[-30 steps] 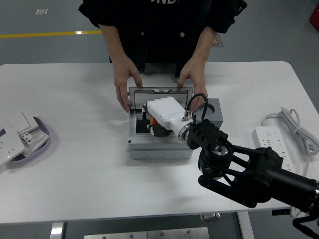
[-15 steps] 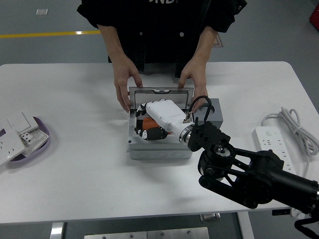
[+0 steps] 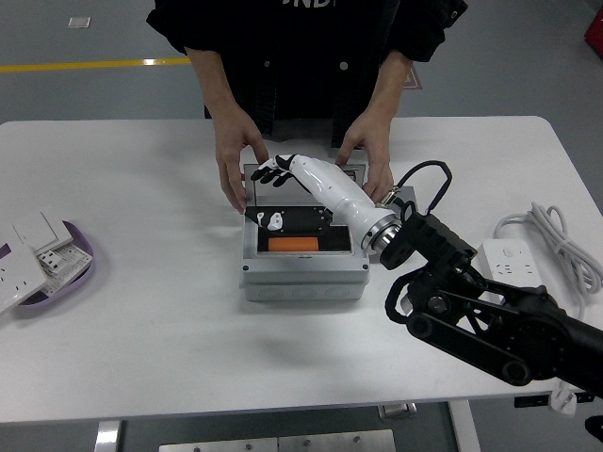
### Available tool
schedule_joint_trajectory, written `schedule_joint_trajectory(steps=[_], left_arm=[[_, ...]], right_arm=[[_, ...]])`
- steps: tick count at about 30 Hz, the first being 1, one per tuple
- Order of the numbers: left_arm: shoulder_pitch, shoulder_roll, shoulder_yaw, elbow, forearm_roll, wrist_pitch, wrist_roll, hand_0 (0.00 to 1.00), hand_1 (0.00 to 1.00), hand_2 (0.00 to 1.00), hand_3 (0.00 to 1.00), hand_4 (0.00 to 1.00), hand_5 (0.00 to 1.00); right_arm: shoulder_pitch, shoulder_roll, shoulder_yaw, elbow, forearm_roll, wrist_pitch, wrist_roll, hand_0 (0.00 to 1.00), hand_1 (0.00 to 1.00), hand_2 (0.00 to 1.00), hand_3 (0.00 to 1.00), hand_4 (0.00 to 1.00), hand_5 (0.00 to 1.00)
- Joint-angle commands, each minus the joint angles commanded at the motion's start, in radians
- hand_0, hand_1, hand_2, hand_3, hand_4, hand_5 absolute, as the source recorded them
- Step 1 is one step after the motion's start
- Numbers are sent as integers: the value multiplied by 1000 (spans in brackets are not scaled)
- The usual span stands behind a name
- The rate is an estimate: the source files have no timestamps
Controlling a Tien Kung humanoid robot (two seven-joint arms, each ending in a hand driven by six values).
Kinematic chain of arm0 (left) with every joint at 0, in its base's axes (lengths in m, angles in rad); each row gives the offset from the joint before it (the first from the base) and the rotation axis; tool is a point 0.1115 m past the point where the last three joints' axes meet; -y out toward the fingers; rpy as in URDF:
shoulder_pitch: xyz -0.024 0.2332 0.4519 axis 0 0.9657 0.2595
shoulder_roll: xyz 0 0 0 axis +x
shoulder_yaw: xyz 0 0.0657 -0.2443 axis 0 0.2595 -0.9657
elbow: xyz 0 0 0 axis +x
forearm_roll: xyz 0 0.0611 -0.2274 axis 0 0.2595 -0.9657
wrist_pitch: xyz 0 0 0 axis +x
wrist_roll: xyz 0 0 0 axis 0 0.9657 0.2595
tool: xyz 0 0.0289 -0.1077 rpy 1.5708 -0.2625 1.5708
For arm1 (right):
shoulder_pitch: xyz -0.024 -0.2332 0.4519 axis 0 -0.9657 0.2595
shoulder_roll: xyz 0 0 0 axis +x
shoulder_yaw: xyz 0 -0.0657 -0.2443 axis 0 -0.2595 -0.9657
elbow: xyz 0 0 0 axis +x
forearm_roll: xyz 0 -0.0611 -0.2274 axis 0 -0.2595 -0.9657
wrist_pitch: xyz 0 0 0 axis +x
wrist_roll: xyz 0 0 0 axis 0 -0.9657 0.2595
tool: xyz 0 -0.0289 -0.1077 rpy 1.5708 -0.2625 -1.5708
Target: Pick up the cylinder from the cube,place it in the box,flap close box
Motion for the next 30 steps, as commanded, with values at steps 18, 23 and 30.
schedule_joint_trajectory(steps=[18, 23, 30], left_arm=[[-12, 7, 14, -1, -6, 0, 0, 593, 628, 619, 638, 699, 217], [-12, 5, 16, -1, -7, 0, 1, 592, 626, 618, 639, 699, 217], [-10, 4, 10, 0, -3, 1, 0, 592, 627, 619, 639, 699, 216]], right_arm=[[206, 12, -170, -358, 226, -37, 115, 641, 608, 633, 657, 787, 389], [189, -11, -188, -358, 205, -37, 100, 623, 599, 622, 652, 762, 365], [144, -77, -192, -187, 89, -35, 29, 579, 587, 614, 652, 743, 367]])
